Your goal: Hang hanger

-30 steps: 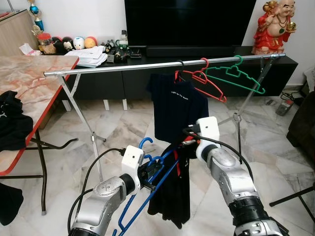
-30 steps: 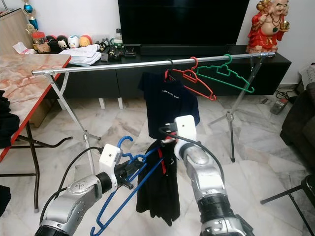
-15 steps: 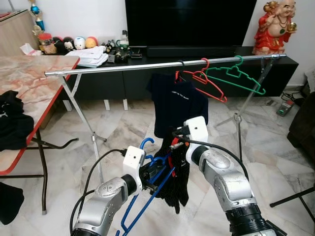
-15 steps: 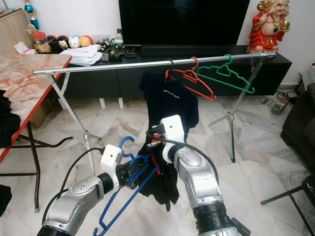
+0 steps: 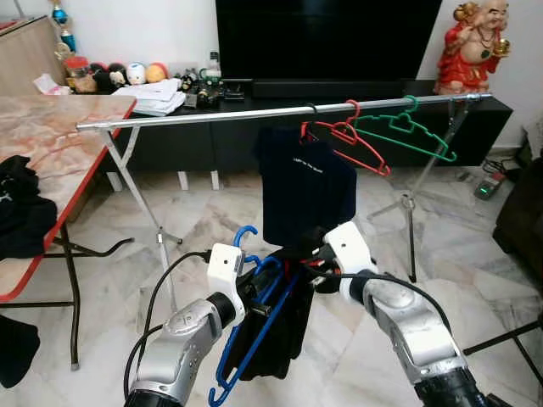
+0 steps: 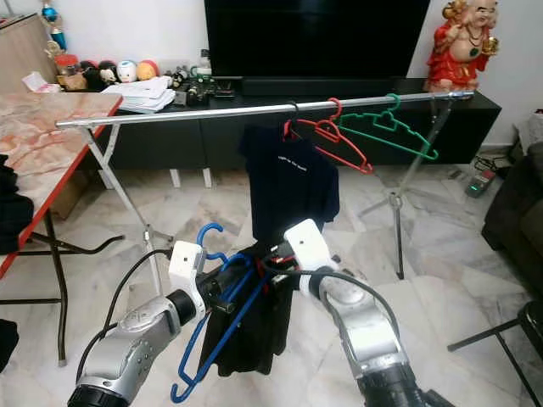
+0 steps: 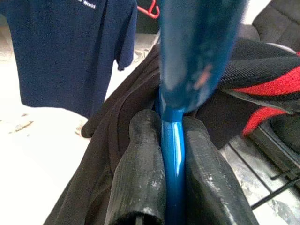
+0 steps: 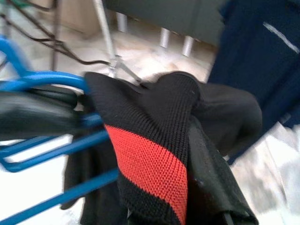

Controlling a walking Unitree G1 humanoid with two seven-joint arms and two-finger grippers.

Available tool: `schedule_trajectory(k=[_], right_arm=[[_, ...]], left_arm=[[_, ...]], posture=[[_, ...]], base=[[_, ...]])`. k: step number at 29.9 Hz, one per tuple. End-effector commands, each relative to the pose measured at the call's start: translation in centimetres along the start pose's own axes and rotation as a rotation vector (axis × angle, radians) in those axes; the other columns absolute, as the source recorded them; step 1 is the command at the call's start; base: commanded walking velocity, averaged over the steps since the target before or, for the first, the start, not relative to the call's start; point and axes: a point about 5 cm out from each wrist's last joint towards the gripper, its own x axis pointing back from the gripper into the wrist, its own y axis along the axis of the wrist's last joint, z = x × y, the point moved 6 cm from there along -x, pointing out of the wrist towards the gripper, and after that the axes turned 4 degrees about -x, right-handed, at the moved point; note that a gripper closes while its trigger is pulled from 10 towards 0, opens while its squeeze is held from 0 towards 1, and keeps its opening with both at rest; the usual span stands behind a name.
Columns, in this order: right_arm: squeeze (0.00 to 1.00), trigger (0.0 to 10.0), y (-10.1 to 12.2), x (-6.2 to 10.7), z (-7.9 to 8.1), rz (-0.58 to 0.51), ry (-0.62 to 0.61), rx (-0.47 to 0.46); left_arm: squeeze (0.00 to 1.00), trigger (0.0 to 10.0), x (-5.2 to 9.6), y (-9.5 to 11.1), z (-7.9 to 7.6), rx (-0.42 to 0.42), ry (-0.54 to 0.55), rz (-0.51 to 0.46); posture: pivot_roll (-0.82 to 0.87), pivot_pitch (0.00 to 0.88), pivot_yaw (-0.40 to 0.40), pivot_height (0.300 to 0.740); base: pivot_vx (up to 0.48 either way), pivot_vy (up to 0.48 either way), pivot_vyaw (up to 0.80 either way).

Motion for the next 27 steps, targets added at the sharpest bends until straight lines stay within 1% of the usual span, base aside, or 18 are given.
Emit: schedule_trajectory(k=[1,3,6,7,9,11,17,19,22,23,25,27], right_arm=[[0.00,10.0,1.7,0.3,0.8,-0.050,0.040,0.047],[0.00,10.0,1.7,0.3,1.1,-0.058,0.057,0.044],[0.00,10.0,1.2,0.1,1.7,-0.040,0.084,0.115],[0.00,10.0,1.2,0.2,2.2,-0.039,0.113,0.147],[0.00,10.0,1.7,0.5,2.9,-0.063,0.151,0.157],[0.00,10.0,2.2,0.6,2.9,-0.081,0.153,0.153],[0.00,10.0,2.3,0.6,1.7,-0.084,0.099,0.172],[0.00,10.0,2.4,0.7,0.5,-0.088,0.053,0.165],[0.00,10.0,2.4,0.9,-0.3,-0.094,0.032,0.144],[0.00,10.0,2.5,1.0,-0.4,-0.094,0.033,0.144],[0.00,10.0,3.1,1.2,-0.2,-0.119,0.059,0.112],[0.00,10.0,3.2,1.2,0.0,-0.121,0.077,0.114]], left_arm=[[0.00,10.0,-0.1,1.6,0.3,-0.014,0.015,-0.059],[0.00,10.0,-0.2,1.4,0.1,-0.013,-0.003,-0.049],[0.00,10.0,-0.2,1.2,-0.6,-0.009,-0.035,-0.040],[0.00,10.0,-0.2,1.1,-0.7,-0.009,-0.039,-0.036],[0.00,10.0,-0.2,1.1,-0.6,-0.008,-0.037,-0.036],[0.00,10.0,-0.1,1.1,-0.6,-0.008,-0.035,-0.037],[0.00,10.0,-0.2,0.6,-0.8,-0.007,-0.046,-0.021],[0.00,10.0,-0.1,0.6,-0.8,0.002,-0.046,-0.024],[0.00,10.0,-0.1,0.5,-0.9,0.004,-0.053,-0.021],[0.00,10.0,-0.1,0.5,-1.0,0.004,-0.057,-0.020],[0.00,10.0,-0.1,0.6,-1.2,0.016,-0.071,-0.024],[0.00,10.0,0.0,0.6,-1.3,0.016,-0.081,-0.022]], posture=[[0.06,0.047,0.015,0.740],[0.06,0.047,0.016,0.740],[0.06,0.047,0.018,0.740],[0.06,0.048,0.018,0.740],[0.06,0.048,0.018,0.740],[0.06,0.047,0.019,0.740],[0.06,0.050,0.021,0.740],[0.06,0.050,0.022,0.740],[0.06,0.050,0.021,0.740],[0.06,0.051,0.020,0.740],[0.06,0.052,0.020,0.740],[0.06,0.053,0.020,0.740]], base=[[0.000,0.000,0.00],[0.000,0.000,0.00],[0.000,0.000,0.00],[0.000,0.000,0.00],[0.000,0.000,0.00],[0.000,0.000,0.00],[0.000,0.000,0.00],[0.000,0.000,0.00],[0.000,0.000,0.00],[0.000,0.000,0.00],[0.000,0.000,0.00],[0.000,0.000,0.00]])
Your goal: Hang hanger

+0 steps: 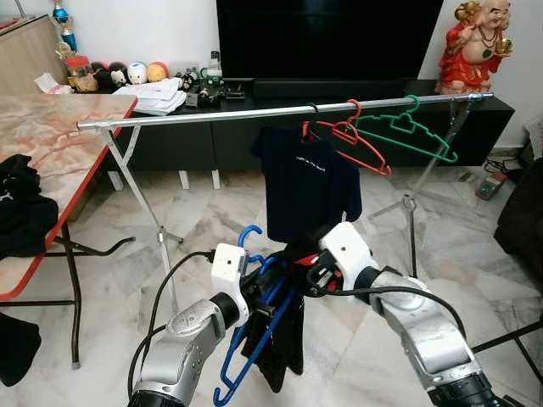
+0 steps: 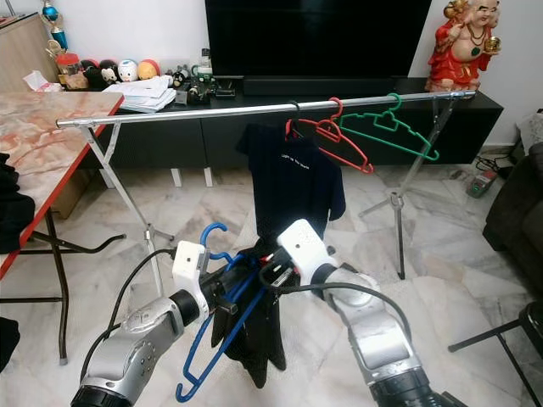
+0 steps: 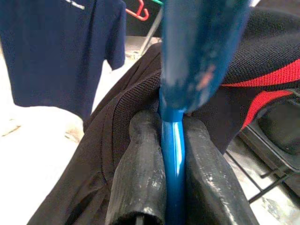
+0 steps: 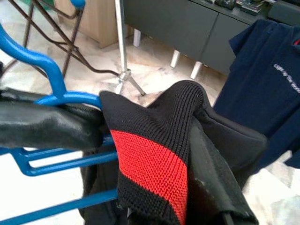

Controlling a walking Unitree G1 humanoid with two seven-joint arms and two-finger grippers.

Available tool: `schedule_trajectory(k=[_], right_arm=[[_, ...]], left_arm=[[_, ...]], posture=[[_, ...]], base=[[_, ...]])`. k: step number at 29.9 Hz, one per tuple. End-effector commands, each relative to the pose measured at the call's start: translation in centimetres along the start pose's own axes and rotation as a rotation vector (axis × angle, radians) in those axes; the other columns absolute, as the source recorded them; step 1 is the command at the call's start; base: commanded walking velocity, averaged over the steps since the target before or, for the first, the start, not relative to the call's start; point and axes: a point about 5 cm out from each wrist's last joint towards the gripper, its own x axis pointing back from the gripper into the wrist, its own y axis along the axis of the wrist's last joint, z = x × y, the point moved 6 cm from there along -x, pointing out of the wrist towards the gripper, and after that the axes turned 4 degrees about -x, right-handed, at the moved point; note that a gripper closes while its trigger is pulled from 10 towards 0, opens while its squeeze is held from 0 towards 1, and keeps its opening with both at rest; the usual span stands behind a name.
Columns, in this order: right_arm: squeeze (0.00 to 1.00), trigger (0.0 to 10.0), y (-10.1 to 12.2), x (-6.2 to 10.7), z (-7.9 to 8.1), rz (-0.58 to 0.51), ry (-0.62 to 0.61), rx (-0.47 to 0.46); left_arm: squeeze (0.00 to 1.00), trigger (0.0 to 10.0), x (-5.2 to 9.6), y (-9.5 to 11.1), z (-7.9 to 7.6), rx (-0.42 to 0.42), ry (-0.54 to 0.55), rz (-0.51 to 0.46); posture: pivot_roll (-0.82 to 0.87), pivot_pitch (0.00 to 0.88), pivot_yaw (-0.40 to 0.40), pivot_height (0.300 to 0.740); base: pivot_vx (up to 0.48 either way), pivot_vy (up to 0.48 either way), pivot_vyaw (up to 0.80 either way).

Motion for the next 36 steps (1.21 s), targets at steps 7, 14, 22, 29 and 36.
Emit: schedule_trajectory(k=[7,14,22,29,36], right_arm=[[0.00,10.0,0.7,0.6,0.2,0.005,0.054,0.077],[1.00,10.0,1.4,1.0,0.9,-0.026,0.093,0.062],[1.00,10.0,2.0,1.3,2.4,-0.045,0.166,0.076],[0.04,10.0,0.7,1.9,-2.9,0.018,-0.109,0.081],[0.00,10.0,4.2,3.8,-7.6,-0.140,-0.246,0.020]], left_arm=[[0.00,10.0,0.1,0.6,-0.5,0.004,-0.027,-0.021],[0.00,10.0,0.1,0.7,-0.7,0.024,-0.040,-0.028],[0.00,10.0,0.1,0.8,-0.7,0.034,-0.035,-0.041],[0.00,10.0,0.2,0.5,-1.4,0.039,-0.087,-0.041],[0.00,10.0,1.0,-0.6,-1.9,-0.038,-0.158,0.011]], posture=[[0.05,0.055,0.018,0.740],[0.05,0.057,0.020,0.740],[0.05,0.059,0.014,0.740],[0.04,0.061,0.011,0.740],[0.03,0.063,0.008,0.740]], base=[[0.000,0.000,0.00],[0.000,0.000,0.00],[0.000,0.000,0.00],[0.000,0.000,0.00],[0.000,0.000,0.00]])
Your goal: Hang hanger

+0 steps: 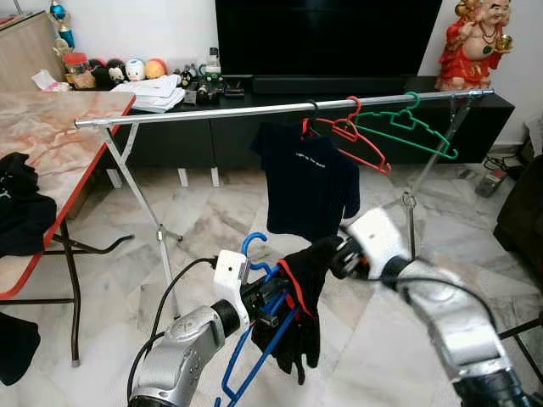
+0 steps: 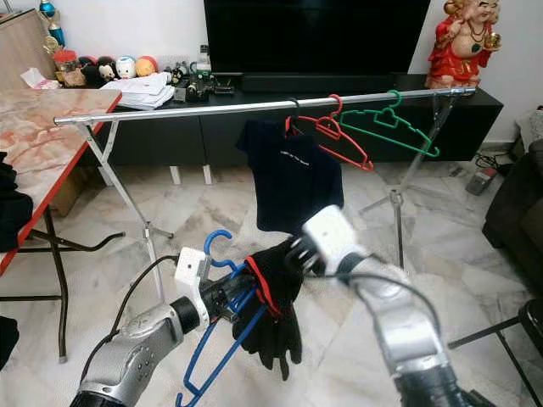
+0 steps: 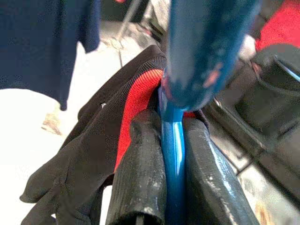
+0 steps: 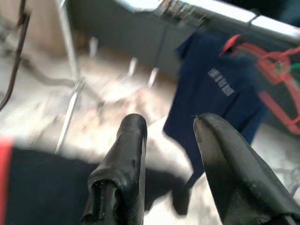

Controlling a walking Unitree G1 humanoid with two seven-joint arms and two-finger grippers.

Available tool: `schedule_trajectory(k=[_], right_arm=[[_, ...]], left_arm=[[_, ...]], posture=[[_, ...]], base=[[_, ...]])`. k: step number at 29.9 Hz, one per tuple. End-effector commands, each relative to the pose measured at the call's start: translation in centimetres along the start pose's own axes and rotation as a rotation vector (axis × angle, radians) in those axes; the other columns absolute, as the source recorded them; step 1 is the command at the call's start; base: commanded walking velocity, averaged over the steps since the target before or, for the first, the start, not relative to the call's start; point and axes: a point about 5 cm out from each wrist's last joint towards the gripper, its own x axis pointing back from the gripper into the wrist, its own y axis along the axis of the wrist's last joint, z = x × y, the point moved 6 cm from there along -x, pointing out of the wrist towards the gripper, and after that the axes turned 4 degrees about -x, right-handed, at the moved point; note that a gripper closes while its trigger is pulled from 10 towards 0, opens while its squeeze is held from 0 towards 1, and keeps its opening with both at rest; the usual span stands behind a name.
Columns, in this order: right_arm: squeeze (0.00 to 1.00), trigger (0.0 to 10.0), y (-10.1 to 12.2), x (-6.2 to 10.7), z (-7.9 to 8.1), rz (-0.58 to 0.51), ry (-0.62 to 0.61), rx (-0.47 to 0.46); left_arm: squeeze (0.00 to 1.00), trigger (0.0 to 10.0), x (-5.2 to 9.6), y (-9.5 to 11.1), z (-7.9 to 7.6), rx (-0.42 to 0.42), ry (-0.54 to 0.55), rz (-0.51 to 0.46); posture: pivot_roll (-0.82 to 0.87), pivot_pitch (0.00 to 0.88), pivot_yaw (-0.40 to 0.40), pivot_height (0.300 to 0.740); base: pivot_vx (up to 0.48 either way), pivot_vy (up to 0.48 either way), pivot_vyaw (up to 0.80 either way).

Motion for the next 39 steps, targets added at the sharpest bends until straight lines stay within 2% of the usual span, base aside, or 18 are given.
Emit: schedule_trajectory(k=[1,5,6,7,8,12,15,16,17,18,19,21,22,23,25,27,32,39], right_arm=[[0.00,10.0,1.8,0.4,-1.5,-0.066,-0.009,-0.009],[0.00,10.0,2.6,0.8,-2.0,-0.087,0.067,0.014],[0.00,10.0,2.8,1.0,-1.9,-0.093,0.114,0.016],[0.00,10.0,2.9,1.6,-1.2,-0.097,0.224,0.060],[0.00,10.0,2.9,1.8,-1.0,-0.096,0.259,0.081],[0.00,10.0,0.5,2.8,-0.6,0.000,0.414,0.161],[0.00,10.0,-1.1,4.1,0.7,0.051,0.607,0.149],[0.00,10.0,-1.3,4.2,0.8,0.063,0.626,0.145],[0.28,10.0,-1.5,4.5,1.2,0.069,0.678,0.124],[0.80,10.0,-1.4,4.7,1.5,0.063,0.712,0.104],[1.00,10.0,-1.2,5.0,2.0,0.051,0.766,0.085],[1.00,10.0,-1.2,5.4,2.6,0.038,0.853,0.062],[1.00,10.0,-1.2,5.4,2.6,0.038,0.853,0.062],[1.00,10.0,-1.9,5.6,2.8,0.070,0.895,0.058],[0.00,10.0,-3.7,5.9,3.1,0.153,0.948,0.112],[0.00,10.0,-5.3,6.4,3.3,0.229,1.002,0.141],[0.00,10.0,-6.6,6.8,3.7,0.295,1.066,0.184],[0.00,10.0,-6.5,6.7,4.7,0.271,1.136,0.189]], left_arm=[[0.00,10.0,0.2,0.8,-0.8,-0.052,-0.057,-0.025],[0.00,10.0,0.6,0.1,-1.6,-0.075,-0.129,0.005],[0.00,10.0,0.7,-0.1,-2.0,-0.088,-0.162,0.013],[0.00,10.0,1.1,-0.3,-2.7,-0.116,-0.218,0.020],[0.00,10.0,1.2,-0.3,-2.9,-0.124,-0.232,0.021],[0.00,10.0,1.7,-0.4,-3.6,-0.165,-0.297,0.027],[0.00,10.0,2.0,-0.4,-4.3,-0.181,-0.357,0.037],[0.00,10.0,2.1,-0.5,-4.4,-0.185,-0.363,0.040],[0.00,10.0,2.2,-0.5,-4.5,-0.196,-0.375,0.046],[0.00,10.0,2.2,-0.6,-4.5,-0.203,-0.382,0.048],[0.00,10.0,2.2,-0.5,-4.6,-0.208,-0.388,0.047],[0.00,10.0,2.3,-0.6,-4.7,-0.214,-0.400,0.050],[0.00,10.0,2.3,-0.6,-4.7,-0.214,-0.400,0.050],[0.00,10.0,2.4,-0.6,-4.9,-0.225,-0.419,0.060],[0.00,10.0,2.6,-0.6,-5.2,-0.238,-0.450,0.079],[0.00,10.0,2.8,-0.6,-5.6,-0.251,-0.483,0.096],[0.00,10.0,2.9,-0.9,-6.3,-0.285,-0.532,0.123],[0.00,10.0,3.1,-0.9,-7.6,-0.294,-0.611,0.140]], posture=[[0.03,0.063,0.008,0.740],[0.01,0.060,0.000,0.740],[0.01,0.059,-0.006,0.740],[0.01,0.058,-0.011,0.740],[0.01,0.058,-0.011,0.740],[0.01,0.054,-0.021,0.740],[0.01,0.048,-0.032,0.740],[0.01,0.048,-0.032,0.740],[0.01,0.045,-0.034,0.740],[0.01,0.042,-0.035,0.740],[0.01,0.042,-0.035,0.740],[0.02,0.038,-0.038,0.740],[0.02,0.038,-0.038,0.740],[0.02,0.036,-0.039,0.740],[0.02,0.035,-0.041,0.740],[0.03,0.030,-0.044,0.740],[0.03,0.023,-0.043,0.740],[0.04,0.015,-0.044,0.740]], base=[[0.000,0.000,0.00],[0.000,0.000,0.00],[0.000,0.000,0.00],[0.000,0.000,0.00],[0.000,0.000,0.00],[0.000,0.000,0.00],[0.000,0.000,0.00],[0.000,0.000,0.00],[0.000,0.000,0.00],[0.000,0.000,0.00],[0.000,0.000,0.00],[0.000,0.000,0.00],[0.000,0.000,0.00],[0.000,0.000,0.00],[0.000,0.000,0.00],[0.000,0.000,0.00],[0.000,0.000,0.00],[0.000,0.000,0.00]])
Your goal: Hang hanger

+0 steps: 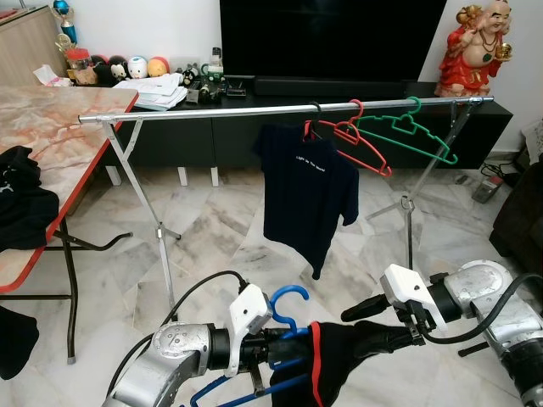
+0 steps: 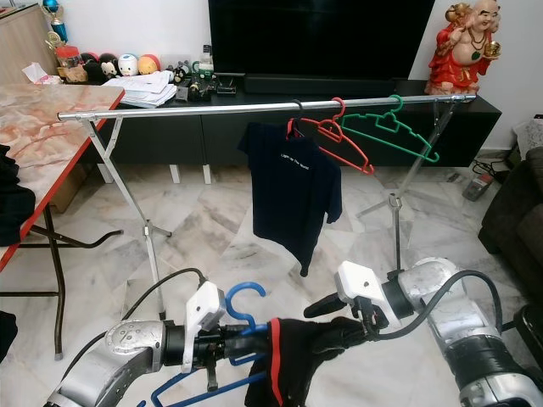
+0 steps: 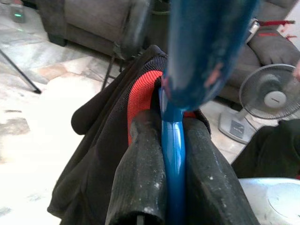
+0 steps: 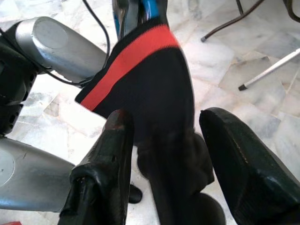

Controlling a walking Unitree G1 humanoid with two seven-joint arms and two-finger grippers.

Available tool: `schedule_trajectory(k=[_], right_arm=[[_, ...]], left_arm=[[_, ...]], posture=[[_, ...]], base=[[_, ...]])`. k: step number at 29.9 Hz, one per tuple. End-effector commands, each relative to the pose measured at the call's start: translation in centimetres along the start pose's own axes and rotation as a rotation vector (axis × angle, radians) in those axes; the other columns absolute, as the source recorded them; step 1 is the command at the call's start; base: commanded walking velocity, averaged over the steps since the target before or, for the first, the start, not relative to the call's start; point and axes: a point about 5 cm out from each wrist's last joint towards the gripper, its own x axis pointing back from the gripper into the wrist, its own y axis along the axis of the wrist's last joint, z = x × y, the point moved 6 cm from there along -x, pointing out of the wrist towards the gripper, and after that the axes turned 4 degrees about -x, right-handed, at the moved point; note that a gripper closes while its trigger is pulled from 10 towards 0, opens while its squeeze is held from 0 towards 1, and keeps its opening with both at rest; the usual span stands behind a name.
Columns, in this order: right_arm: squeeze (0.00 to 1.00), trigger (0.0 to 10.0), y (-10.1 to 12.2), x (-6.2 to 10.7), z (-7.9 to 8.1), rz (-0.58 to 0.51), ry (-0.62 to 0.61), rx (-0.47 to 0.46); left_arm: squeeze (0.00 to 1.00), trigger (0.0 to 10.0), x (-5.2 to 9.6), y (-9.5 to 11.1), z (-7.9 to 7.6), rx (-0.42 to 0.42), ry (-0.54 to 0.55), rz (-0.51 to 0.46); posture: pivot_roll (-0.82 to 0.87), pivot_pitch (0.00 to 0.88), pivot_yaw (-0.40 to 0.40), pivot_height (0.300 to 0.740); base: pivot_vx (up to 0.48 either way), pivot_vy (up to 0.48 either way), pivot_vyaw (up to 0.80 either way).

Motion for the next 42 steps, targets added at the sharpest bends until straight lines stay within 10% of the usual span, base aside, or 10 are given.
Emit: schedule_trajectory(k=[1,22,23,24,25,26,42], right_arm=[[0.00,10.0,0.7,0.0,-0.1,-0.015,0.017,0.024],[0.00,10.0,-0.5,-3.7,2.1,-0.039,0.177,-0.028],[0.00,5.6,-0.7,-3.9,2.2,-0.034,0.183,-0.039],[0.00,5.6,-0.7,-3.9,2.2,-0.034,0.183,-0.039],[0.00,0.5,-0.8,-4.0,2.3,-0.034,0.187,-0.045],[0.00,0.0,-0.9,-4.1,2.4,-0.033,0.191,-0.048],[0.00,0.0,-1.6,-5.9,3.2,-0.023,0.245,-0.075]], left_arm=[[0.00,10.0,-0.4,1.5,-0.7,-0.047,-0.049,-0.030],[0.00,10.0,-1.4,2.2,-1.5,-0.076,-0.098,-0.024],[0.00,10.0,-1.5,2.2,-1.5,-0.077,-0.097,-0.026],[0.00,10.0,-1.5,2.2,-1.5,-0.077,-0.097,-0.026],[0.00,10.0,-1.6,2.3,-1.5,-0.078,-0.098,-0.028],[0.00,10.0,-1.7,2.3,-1.5,-0.077,-0.096,-0.029],[0.00,10.0,-1.4,2.7,-0.7,-0.088,-0.059,-0.025]], posture=[[0.04,0.010,-0.042,0.740],[0.06,0.001,-0.027,0.740],[0.06,0.001,-0.027,0.740],[0.06,0.001,-0.027,0.740],[0.06,0.005,-0.024,0.740],[0.06,0.008,-0.024,0.740],[0.09,0.043,-0.009,0.740]], base=[[0.000,0.000,0.00],[0.000,0.000,0.00],[0.000,0.000,0.00],[0.000,0.000,0.00],[0.000,0.000,0.00],[0.000,0.000,0.00],[0.000,0.000,0.00]])
